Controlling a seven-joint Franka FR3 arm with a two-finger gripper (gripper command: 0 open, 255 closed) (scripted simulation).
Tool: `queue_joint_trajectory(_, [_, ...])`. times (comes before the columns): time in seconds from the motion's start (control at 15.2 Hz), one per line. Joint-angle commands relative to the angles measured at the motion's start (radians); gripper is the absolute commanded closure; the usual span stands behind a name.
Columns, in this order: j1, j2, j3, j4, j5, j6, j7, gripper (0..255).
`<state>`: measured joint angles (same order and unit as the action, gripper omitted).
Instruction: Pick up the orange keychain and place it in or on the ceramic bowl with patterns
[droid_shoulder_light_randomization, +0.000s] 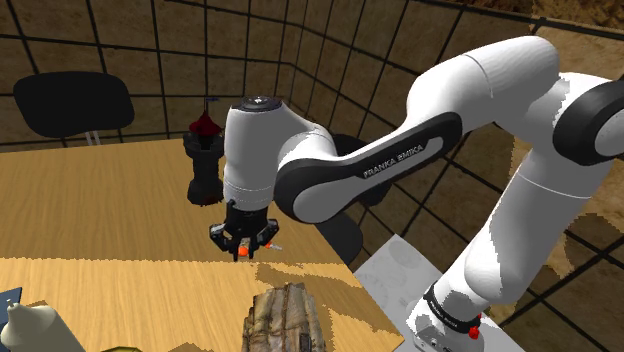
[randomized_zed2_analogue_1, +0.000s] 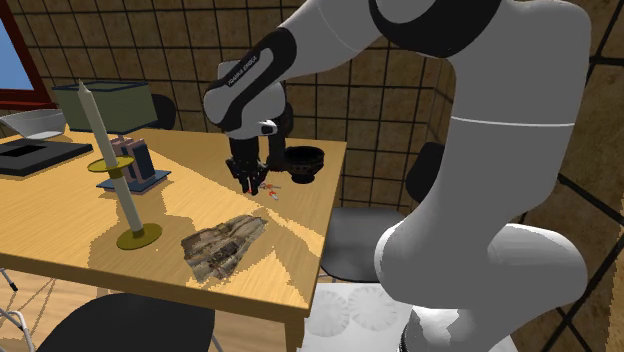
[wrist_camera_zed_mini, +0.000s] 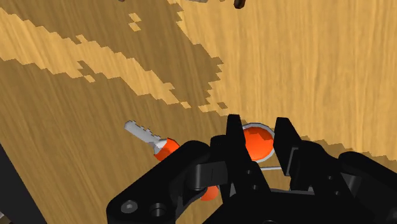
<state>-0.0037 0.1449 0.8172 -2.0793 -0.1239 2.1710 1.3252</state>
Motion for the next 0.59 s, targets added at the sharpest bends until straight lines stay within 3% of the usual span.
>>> queue_joint_trajectory(0.0, [-0.004, -0.017, 0.004, 0.015, 0.017, -0.026, -0.011, 255])
queue_joint_trajectory(0.53, [-0.017, -0.075, 0.011, 0.075, 0.07, -0.125, -0.049, 255])
